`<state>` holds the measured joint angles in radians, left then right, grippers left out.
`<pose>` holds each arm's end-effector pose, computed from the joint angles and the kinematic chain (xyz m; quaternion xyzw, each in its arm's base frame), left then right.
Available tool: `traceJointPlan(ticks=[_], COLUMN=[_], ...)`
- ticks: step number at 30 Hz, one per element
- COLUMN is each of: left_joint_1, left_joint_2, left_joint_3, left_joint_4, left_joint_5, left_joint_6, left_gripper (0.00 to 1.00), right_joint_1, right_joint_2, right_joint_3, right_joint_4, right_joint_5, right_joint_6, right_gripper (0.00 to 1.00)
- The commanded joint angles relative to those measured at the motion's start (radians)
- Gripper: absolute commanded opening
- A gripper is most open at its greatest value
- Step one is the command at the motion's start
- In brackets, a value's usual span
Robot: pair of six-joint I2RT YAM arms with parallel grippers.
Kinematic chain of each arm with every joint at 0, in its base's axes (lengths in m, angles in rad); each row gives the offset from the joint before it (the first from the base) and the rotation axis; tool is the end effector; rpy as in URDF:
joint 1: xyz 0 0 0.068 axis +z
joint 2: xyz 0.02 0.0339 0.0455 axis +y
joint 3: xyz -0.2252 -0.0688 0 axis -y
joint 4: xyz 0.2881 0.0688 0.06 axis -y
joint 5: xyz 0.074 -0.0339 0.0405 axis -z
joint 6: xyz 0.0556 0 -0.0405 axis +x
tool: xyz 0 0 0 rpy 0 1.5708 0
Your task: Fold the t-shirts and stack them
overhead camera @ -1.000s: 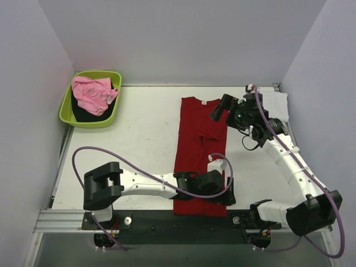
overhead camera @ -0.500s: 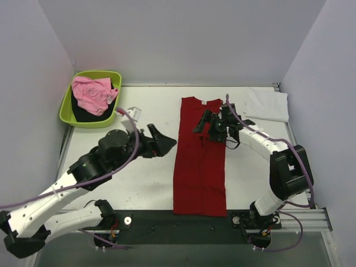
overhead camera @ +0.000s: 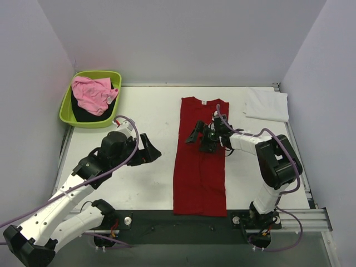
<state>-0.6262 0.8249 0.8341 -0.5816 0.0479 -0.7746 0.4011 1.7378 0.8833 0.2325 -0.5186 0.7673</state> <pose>0.2120 -0.1566 0.2714 -0.0536 0.8762 -0.3245 0.3524 0.3494 0.1781 0.0864 0.0414 0.8668 0.4338 0.2425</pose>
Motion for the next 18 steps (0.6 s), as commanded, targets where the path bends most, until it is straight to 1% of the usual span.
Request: traceJointPlan(ticks=[1, 6, 9, 12, 18], left_joint_1=[0.025, 0.049, 0.068, 0.088, 0.144], left_joint_2=[0.014, 0.036, 0.048, 0.057, 0.079], left_joint_3=[-0.004, -0.016, -0.02, -0.017, -0.016], left_joint_4=[0.057, 0.078, 0.083, 0.085, 0.088], left_joint_5=[0.053, 0.066, 0.076, 0.086, 0.121], left_joint_6=[0.024, 0.031, 0.037, 0.044, 0.064], left_gripper=[0.97, 0.98, 0.97, 0.97, 0.97], right_joint_1=[0.005, 0.007, 0.007, 0.01, 0.015], right_joint_2=[0.012, 0.078, 0.135, 0.186, 0.301], right_joint_3=[-0.018, 0.005, 0.048, 0.103, 0.265], right_joint_4=[0.077, 0.079, 0.079, 0.073, 0.022], right_joint_5=[-0.04, -0.041, -0.055, -0.063, -0.11], right_joint_6=[0.006, -0.01, -0.01, -0.016, -0.034], right_gripper=[1.0, 1.0, 1.0, 1.0, 1.0])
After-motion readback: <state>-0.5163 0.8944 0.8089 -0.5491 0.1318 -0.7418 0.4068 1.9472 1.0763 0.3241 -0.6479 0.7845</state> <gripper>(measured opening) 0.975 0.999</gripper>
